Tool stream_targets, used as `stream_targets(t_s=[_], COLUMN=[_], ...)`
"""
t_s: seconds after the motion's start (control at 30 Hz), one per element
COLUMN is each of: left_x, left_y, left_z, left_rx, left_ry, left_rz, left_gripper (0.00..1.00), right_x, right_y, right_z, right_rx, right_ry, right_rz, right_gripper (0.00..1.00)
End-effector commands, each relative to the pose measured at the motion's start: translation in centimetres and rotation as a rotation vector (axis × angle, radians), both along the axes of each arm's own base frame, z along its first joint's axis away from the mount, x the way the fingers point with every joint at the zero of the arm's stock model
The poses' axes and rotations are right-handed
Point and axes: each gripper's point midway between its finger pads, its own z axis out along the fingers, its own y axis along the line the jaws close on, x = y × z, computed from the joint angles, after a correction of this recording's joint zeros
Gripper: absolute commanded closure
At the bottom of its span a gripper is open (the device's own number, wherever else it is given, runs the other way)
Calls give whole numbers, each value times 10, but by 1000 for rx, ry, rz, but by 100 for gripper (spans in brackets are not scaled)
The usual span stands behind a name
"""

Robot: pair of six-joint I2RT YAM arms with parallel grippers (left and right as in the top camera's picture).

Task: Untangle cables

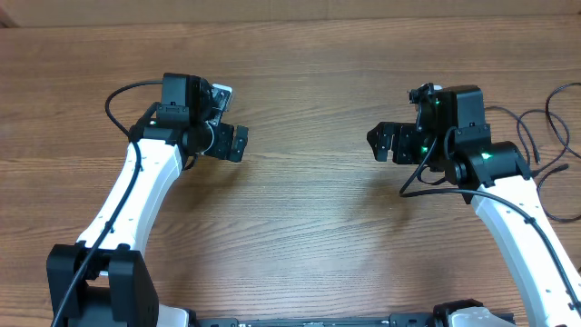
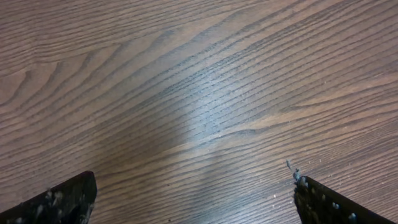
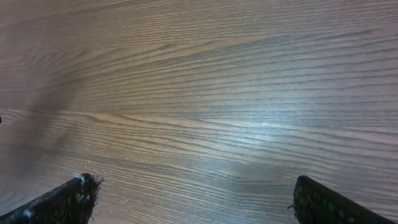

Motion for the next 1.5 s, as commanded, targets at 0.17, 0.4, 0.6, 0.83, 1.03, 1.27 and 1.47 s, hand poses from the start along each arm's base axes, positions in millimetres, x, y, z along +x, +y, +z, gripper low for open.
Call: stream_targets(t_s=[0.17,0.4,0.6,0.83,1.03,1.27,1.47], left_x=[2,2,1,-7,-17,-30,-38], left_y=[-3,-3,-6,-22,-32,-38,-37], left_z=[6,6,16,56,94,127,146], left_rx=[-3,-3,-6,-20,-37,-53,-61], left_ry=[-19,-19,-45,-151,-253,-343,-396], left_rz=[-27,-27,-36,-77,-107,-128,-130], left_gripper=[1,0,0,0,0,0,0], right_x=[0,0,0,0,0,0,0], right_y=[3,3,3,3,3,3,3], right_z=[7,7,7,7,7,7,7], right_rx=[11,11,11,11,11,11,11], right_ry=[-19,-19,-19,-19,-19,-19,-19], right_rz=[5,5,5,5,5,5,5], right_gripper=[0,0,0,0,0,0,0])
